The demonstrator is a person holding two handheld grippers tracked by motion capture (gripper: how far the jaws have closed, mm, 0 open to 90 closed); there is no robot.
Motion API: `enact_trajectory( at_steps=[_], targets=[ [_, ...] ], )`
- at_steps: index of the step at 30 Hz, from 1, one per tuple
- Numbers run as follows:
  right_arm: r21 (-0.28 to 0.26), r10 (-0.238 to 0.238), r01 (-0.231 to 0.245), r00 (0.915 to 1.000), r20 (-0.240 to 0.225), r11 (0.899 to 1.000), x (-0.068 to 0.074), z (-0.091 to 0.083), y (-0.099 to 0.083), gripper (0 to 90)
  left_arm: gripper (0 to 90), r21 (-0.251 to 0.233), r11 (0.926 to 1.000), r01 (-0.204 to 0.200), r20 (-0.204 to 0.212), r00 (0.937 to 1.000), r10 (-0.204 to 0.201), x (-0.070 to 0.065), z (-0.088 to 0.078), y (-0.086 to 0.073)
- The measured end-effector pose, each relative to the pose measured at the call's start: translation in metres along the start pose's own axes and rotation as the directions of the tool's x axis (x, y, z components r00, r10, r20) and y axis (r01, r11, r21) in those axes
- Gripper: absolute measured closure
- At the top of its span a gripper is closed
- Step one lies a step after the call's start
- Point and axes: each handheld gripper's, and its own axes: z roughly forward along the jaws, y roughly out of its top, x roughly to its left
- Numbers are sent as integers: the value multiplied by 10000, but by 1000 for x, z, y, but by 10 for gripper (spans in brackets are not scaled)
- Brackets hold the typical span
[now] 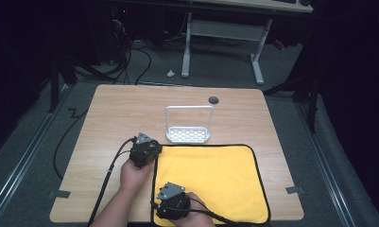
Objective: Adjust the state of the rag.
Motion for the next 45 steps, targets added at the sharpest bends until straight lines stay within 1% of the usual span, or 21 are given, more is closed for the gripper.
enact_trajectory(
  at_steps=[4, 10, 14, 21, 22, 31, 32, 34, 36, 40, 42, 43, 45],
  targets=[
    [103, -52, 52, 9999, -90, 9999, 6, 3, 0, 467, 833, -16, 10000, 61, 16, 10000, -61, 1, 0, 0],
    [162, -54, 58, 9996, -270, 9999, 7, 3, -1, 544, 832, 0, 10000, 91, 31, 10000, -91, 1, 0, 0],
    [204, 80, -71, 9989, -456, 9998, 6, 4, -1, 574, 831, 22, 9999, 167, 83, 9998, -167, 2, 0, 0],
    [239, 102, -94, 9993, -346, 9997, 4, 3, -1, 661, 829, 79, 9998, 179, 100, 9998, -179, 2, 0, 0],
    [215, 156, -149, 9993, -327, 9997, 4, 2, -2, 677, 829, 74, 9998, 173, 110, 9998, -174, 2, 0, 0],
    [97, 154, -153, 9998, -117, 9998, 2, 2, -4, 811, 828, 127, 9996, 242, 163, 9996, -244, 3, 1, 0],
    [95, -9, 9, 10000, -49, 10000, 2, 1, -4, 824, 828, 119, 9996, 270, 154, 9995, -272, 4, 1, 0],
    [20, -104, 104, 9999, 66, 9999, 3, 2, -5, 839, 828, 126, 9993, 365, 187, 9992, -367, 4, 1, 0],
    [83, -218, 217, 9996, 169, 9997, 4, 1, -4, 848, 828, 141, 9992, 367, 206, 9991, -370, 4, 1, 0],
    [53, -633, 631, 9976, 298, 9980, 5, -2, -2, 852, 829, 126, 9991, 401, 229, 9989, -404, 5, 1, 0],
    [-32, -600, 601, 9978, 288, 9982, 4, -5, -2, 853, 829, 122, 9990, 422, 236, 9988, -424, 5, 0, 0],
    [-44, -636, 637, 9975, 312, 9980, 4, -7, -1, 853, 829, 118, 9987, 488, 263, 9984, -491, 6, 1, 0],
    [-234, -673, 681, 9971, 349, 9974, 3, -12, 0, 854, 831, 137, 9975, 691, 336, 9970, -695, 8, 1, 1]
  ],
)
